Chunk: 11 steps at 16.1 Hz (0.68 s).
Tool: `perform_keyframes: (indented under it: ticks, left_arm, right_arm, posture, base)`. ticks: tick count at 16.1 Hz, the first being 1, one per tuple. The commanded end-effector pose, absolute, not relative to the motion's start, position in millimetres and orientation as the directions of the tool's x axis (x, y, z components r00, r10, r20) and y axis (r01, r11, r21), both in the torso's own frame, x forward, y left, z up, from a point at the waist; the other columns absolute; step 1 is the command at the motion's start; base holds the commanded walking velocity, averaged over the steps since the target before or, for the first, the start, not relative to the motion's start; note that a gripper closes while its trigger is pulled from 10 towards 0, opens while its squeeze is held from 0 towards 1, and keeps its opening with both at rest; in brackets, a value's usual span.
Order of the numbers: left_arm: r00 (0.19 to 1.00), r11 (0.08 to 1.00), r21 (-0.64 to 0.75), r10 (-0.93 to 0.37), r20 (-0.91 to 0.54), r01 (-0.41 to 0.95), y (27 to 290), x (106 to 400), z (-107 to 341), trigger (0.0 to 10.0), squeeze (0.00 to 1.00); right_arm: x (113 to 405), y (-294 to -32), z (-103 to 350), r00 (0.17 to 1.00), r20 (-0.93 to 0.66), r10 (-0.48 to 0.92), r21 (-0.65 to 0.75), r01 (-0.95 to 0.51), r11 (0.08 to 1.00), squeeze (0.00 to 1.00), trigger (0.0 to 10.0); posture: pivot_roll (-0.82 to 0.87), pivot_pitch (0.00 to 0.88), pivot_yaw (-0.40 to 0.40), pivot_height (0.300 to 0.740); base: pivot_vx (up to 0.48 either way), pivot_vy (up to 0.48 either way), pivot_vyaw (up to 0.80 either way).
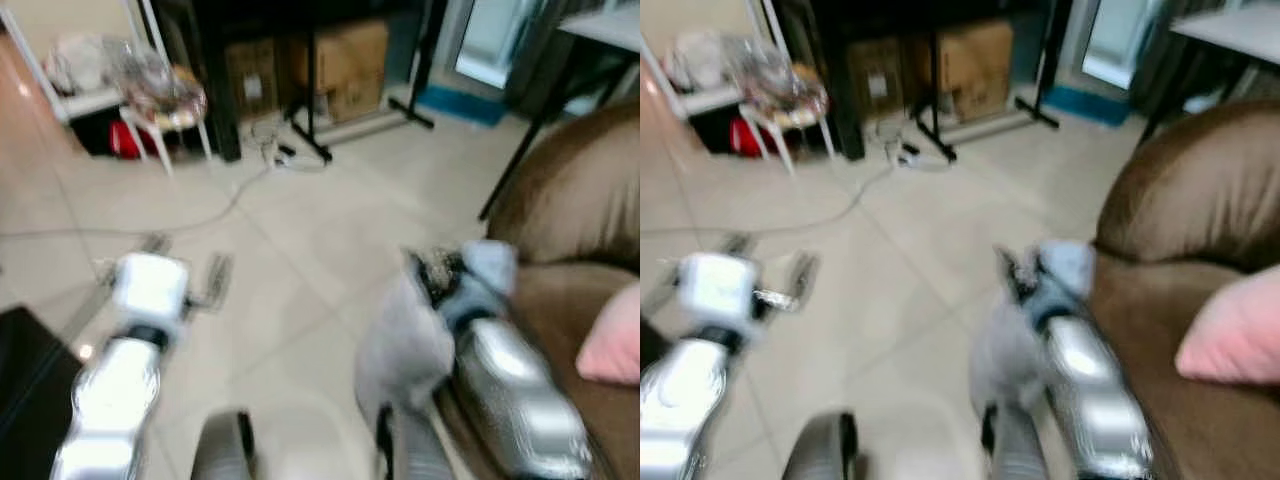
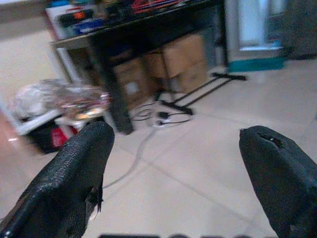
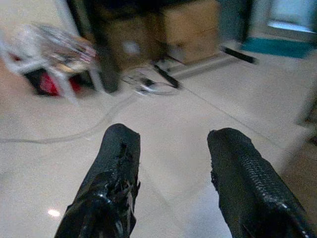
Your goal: Move the pillow to the sofa from floor
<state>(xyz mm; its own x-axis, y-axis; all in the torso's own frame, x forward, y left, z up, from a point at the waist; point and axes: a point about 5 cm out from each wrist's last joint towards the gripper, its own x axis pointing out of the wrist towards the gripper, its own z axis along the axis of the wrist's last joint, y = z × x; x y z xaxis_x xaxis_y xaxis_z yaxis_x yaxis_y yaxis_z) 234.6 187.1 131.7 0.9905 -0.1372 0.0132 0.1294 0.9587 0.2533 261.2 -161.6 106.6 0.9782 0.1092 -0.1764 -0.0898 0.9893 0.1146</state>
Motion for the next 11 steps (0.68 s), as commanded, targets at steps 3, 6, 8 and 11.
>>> perform_keyframes:
  ticks: [3, 6, 8, 11]
  left_arm:
    - [0.994, 0.954, 0.283, -0.108, 0.014, 0.099, 198.3, 233.2, 134.8, 10.0, 0.0]
    - [0.994, 0.954, 0.283, -0.108, 0.015, 0.099, 197.9, 233.6, 134.9, 10.0, 0.0]
    - [0.994, 0.953, 0.285, -0.109, 0.015, 0.1, 197.6, 233.7, 135.0, 10.0, 0.0]
    - [0.994, 0.951, 0.292, -0.107, 0.01, 0.099, 197.2, 234.1, 133.9, 10.0, 0.0]
  right_arm:
    - [265.3, -145.4, 115.0, 0.977, -0.136, 0.163, 0.133, -0.145, 0.98, 0.0, 10.0]
    - [265.3, -147.0, 113.6, 0.978, -0.141, 0.155, 0.159, -0.132, 0.978, 0.0, 10.0]
    - [265.1, -146.9, 113.2, 0.977, -0.143, 0.16, 0.162, -0.136, 0.977, 0.0, 10.0]
    - [266.3, -148.1, 113.3, 0.974, -0.141, 0.175, 0.171, -0.15, 0.974, 0.0, 10.0]
  posture:
    - [-0.06, 0.0, 0.002, 0.57]
    - [-0.06, 0.0, 0.002, 0.57]
    - [-0.06, 0.0, 0.002, 0.57]
    - [-0.06, 0.0, 0.002, 0.57]
  base:
    - [0.252, 0.0, 0.76]
    - [0.251, 0.0, 0.0]
    - [0.249, 0.0, 0.0]
    - [0.0, 0.0, 0.0]
